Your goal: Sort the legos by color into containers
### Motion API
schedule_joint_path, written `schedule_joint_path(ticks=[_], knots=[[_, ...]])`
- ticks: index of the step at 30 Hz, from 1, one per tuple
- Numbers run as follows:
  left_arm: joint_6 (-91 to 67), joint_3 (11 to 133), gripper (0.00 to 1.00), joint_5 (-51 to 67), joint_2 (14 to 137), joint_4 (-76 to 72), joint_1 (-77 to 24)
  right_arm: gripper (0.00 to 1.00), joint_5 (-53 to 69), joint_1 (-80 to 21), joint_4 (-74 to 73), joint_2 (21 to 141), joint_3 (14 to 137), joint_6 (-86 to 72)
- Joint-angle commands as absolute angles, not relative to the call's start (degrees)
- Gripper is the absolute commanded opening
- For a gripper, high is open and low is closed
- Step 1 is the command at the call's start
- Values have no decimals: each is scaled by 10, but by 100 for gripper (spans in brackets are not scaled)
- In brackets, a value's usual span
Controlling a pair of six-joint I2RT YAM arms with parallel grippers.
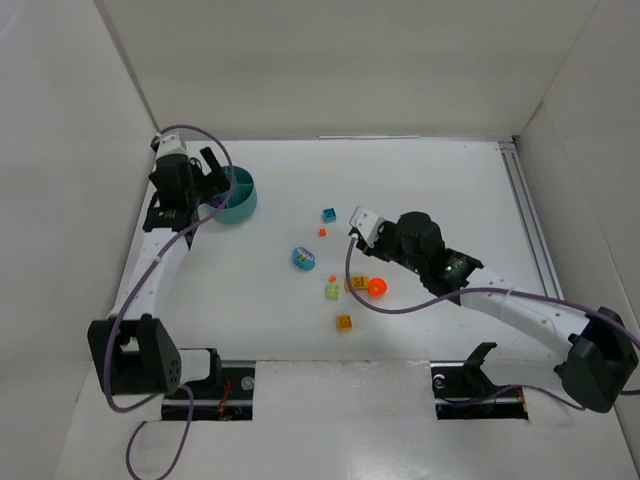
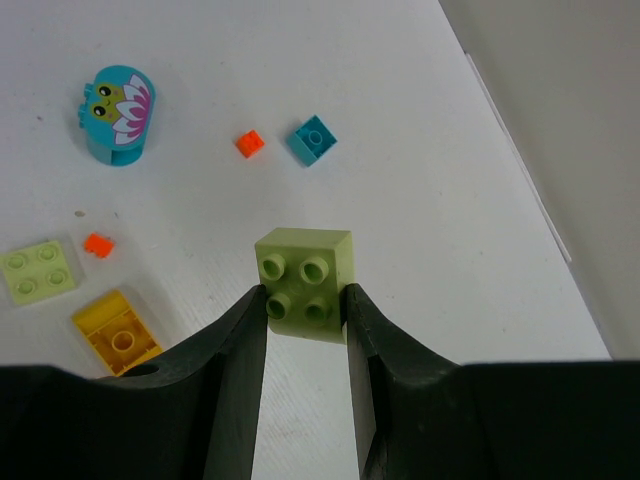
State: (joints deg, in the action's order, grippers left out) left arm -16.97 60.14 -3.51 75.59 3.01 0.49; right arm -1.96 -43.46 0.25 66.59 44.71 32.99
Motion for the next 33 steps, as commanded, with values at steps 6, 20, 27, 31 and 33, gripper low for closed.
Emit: schedule_joint_path(ticks=[6, 20, 27, 31, 33], knots=[[-322, 514, 100, -66, 578, 69, -7, 15, 42, -454, 19, 756, 565, 376], [-462, 441, 100, -77, 472, 128, -19, 16, 173, -471, 46, 1082, 888, 424], [-483, 423, 100, -83, 435, 143, -19, 17, 243, -471, 163, 1203, 1003, 404], [-504, 417, 100, -90, 417, 155, -19, 19, 263, -471, 202, 1263, 1057, 377], [-518, 417, 100, -90, 411, 155, -19, 20, 275, -471, 207, 1284, 1079, 377]])
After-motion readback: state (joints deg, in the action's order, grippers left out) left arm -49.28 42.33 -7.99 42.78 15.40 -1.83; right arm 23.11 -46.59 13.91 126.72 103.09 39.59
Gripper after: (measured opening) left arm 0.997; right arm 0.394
